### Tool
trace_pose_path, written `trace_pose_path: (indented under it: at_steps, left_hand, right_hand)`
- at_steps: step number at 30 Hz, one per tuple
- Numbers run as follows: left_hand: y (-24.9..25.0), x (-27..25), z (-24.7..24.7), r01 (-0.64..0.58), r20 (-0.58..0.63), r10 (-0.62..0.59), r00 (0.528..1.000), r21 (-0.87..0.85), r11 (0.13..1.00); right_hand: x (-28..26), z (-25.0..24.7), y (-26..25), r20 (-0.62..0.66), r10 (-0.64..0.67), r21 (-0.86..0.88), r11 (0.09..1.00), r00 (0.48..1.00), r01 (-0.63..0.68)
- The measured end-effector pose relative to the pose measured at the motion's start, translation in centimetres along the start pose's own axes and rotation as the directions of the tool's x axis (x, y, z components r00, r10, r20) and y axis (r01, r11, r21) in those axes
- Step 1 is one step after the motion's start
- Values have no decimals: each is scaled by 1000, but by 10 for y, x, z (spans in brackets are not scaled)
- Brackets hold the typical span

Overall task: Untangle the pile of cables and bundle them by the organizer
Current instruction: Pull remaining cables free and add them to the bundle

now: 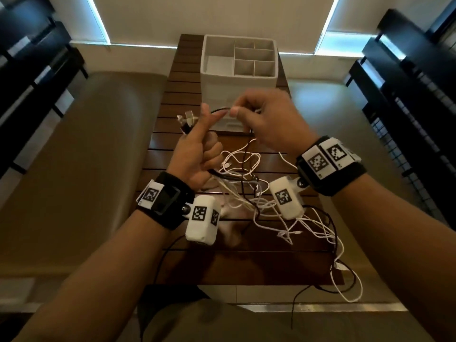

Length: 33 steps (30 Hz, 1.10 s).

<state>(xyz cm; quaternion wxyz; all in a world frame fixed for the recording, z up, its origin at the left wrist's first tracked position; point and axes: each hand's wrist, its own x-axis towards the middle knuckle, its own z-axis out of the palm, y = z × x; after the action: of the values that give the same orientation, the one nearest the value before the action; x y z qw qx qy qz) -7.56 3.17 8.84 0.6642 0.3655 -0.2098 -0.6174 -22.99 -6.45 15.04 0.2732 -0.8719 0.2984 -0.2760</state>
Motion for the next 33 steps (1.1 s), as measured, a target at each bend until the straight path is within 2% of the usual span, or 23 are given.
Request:
trace_pose_path:
  at_steps: [2,4,7,9,12,14,15,17,20,21,23,25,28,32,33]
  left_hand:
    - [10,5,2,-13,-19,11,1000,-70,997]
    - [15,8,0,16,-70,-27,997,-152,988]
    - [9,10,-1,101,-97,-131,987,-272,957]
    - [4,14,0,114,-131,-164,978,-325,939]
    - [5,23,-13,104,-201,-187,962,-365,925]
    - [5,25,-27,114,-198,-204,959,-389,914]
    - [5,25,-33,117,-186,-203,961,-392,912]
    - [3,24,-37,118,-143,-183,973,-375,920]
    - [5,21,-32,101,-103,-140,985,-320,942]
    - [7,19,-32,96,-100,-132,986,-307,947]
    - [9,17,-32,105,-95,-139,986,-299,948]
    - [12,14,-31,103,-102,-142,985,-321,942]
    - [14,10,-29,89,-104,-126,987,-300,950]
    - [13,10,-26,60,-149,-99,984,-242,968]
    - [13,10,-26,56,-170,-99,981,-237,970]
  right_hand:
    - [-6,3,3,70,10,-37,999,998,-7]
    - [-11,-1,2,64,-14,-51,999,998,17]
    - [-16,-9,-8,9,-137,-82,987,991,137]
    - [-18,-12,-17,-41,-197,-90,977,980,193]
    - [-22,-26,-27,-141,-209,8,977,968,212]
    - [-25,-43,-29,-162,-215,72,971,963,229]
    - [-27,-50,-28,-123,-211,59,974,970,220]
    - [-33,-57,-18,43,-175,-58,982,984,177]
    - [-40,-53,5,301,-29,-166,983,953,82]
    - [-41,-51,14,334,28,-209,977,942,45]
    - [-43,-49,31,304,125,-333,943,944,-18]
    - [-48,-49,43,331,184,-413,910,925,-33]
    - [-63,-42,46,488,206,-344,938,848,-30]
    - [-77,-31,55,545,238,-321,945,804,-62]
    - [-80,-30,57,585,278,-345,935,762,-77]
